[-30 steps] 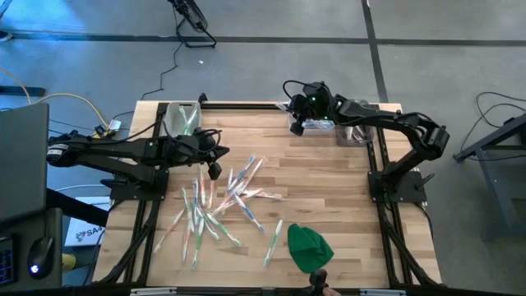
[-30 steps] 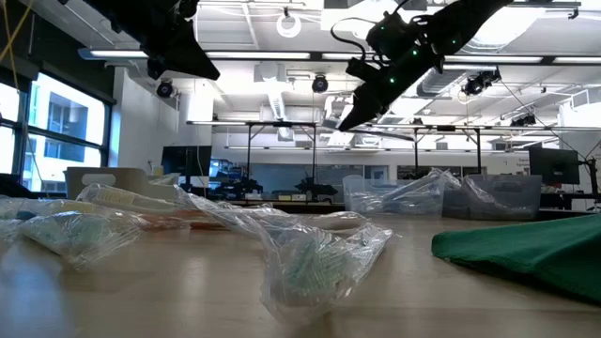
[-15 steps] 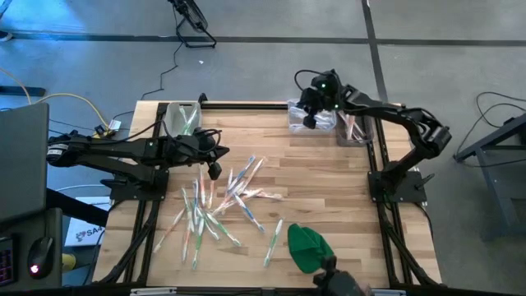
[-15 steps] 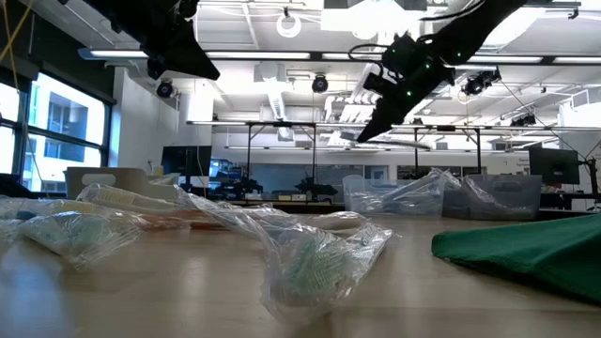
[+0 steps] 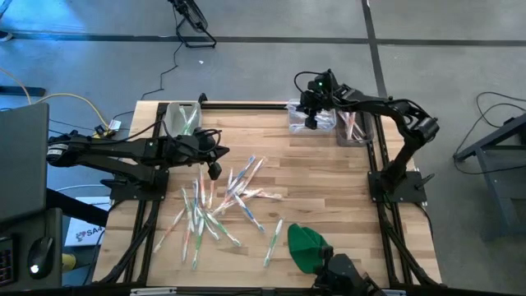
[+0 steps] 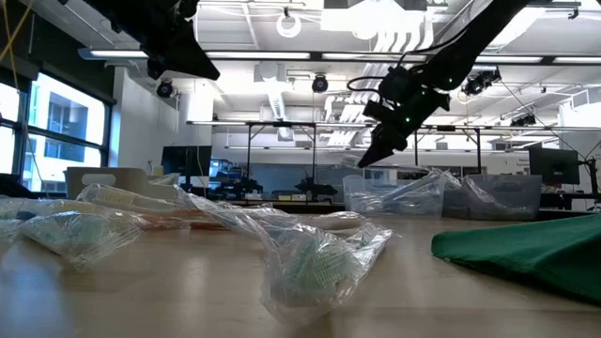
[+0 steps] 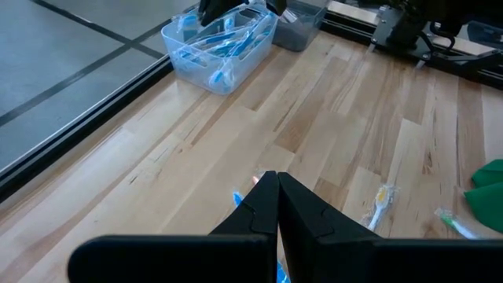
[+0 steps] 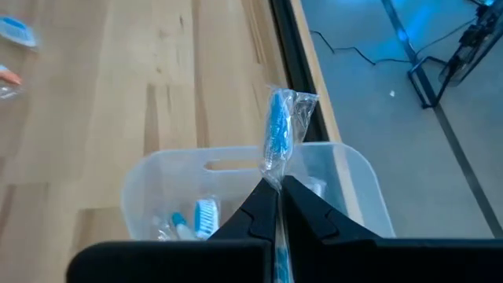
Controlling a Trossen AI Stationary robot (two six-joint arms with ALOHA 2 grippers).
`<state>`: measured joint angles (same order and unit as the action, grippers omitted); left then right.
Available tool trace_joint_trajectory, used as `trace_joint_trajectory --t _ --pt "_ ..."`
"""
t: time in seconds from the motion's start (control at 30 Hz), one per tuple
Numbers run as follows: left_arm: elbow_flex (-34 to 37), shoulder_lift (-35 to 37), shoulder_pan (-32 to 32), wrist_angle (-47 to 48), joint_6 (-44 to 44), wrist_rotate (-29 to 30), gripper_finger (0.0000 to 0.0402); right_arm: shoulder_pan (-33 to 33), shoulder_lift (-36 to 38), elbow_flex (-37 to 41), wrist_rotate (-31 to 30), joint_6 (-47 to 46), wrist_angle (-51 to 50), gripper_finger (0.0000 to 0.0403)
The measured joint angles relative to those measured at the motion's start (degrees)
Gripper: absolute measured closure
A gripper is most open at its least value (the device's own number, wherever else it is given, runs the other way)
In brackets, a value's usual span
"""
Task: Pick & Place Toothbrushes
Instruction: Put the blue toothbrush into the transparent bin
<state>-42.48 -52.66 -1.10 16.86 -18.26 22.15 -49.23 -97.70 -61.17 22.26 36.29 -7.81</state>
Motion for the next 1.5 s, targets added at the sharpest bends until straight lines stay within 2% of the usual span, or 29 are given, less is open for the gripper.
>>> trace_joint_trajectory --t 0.37,0.57,0.83,1.13,1.27,1.5 --pt "0.0 0.0 0.0 0.0 0.0 0.0 0.0402 -1.8 0.0 0.0 0.7 0.0 0.2 0.0399" --pt "0.0 0.0 0.0 0.0 0.0 0.0 0.0401 -2.7 0.0 0.0 5.7 0.0 0.2 0.0399" --pt "0.0 0.0 0.0 0.0 0.0 0.0 0.0402 -2.7 -1.2 0.0 6.6 0.0 1.2 0.0399" --pt "0.0 0.0 0.0 0.0 0.0 0.0 0.0401 -3.1 -3.9 0.0 -1.1 1.5 1.4 0.0399" --pt "0.0 0.0 0.0 0.0 0.0 0.0 0.0402 -3.0 -3.9 0.0 -1.3 1.1 0.8 0.0397" --pt "0.0 0.0 0.0 0.0 0.0 0.0 0.0402 -2.8 -3.9 0.0 -5.5 -0.3 1.1 0.0367"
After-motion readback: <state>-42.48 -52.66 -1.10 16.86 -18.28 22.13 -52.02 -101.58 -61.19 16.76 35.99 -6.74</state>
